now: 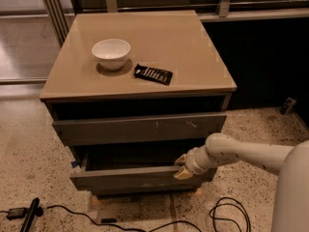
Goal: Open middle drawer
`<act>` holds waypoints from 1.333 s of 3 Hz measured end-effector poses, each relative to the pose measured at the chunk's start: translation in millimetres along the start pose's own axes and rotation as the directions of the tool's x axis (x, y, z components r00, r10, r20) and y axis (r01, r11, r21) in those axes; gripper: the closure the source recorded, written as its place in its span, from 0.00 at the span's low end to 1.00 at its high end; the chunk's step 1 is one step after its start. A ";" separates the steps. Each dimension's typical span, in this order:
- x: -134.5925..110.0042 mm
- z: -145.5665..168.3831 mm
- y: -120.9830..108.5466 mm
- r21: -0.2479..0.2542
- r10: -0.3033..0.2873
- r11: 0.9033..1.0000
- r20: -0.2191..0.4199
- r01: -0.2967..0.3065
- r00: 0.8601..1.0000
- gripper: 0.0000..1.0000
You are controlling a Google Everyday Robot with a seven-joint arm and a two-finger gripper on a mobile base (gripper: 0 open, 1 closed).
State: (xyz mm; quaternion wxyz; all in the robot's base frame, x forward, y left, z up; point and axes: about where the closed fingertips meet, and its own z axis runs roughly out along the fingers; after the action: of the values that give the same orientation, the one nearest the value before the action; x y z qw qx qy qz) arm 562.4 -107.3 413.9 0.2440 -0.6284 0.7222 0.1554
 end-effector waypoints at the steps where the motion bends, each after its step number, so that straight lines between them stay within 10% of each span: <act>1: 0.0 0.0 0.0 0.000 0.000 1.000 0.000 0.000 1.000 0.28; 2: 0.0 0.1 0.0 0.000 0.000 1.000 0.000 0.000 1.000 0.34; 4: 0.2 -2.1 8.7 -0.007 -0.008 1.000 -0.002 0.008 1.000 0.88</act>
Offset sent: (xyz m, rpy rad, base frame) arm 0.0000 0.0000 0.0000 0.0000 0.0000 0.0000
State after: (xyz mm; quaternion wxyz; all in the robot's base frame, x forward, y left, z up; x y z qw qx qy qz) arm 553.5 -107.2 414.8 0.2417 -0.6322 0.7194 0.1563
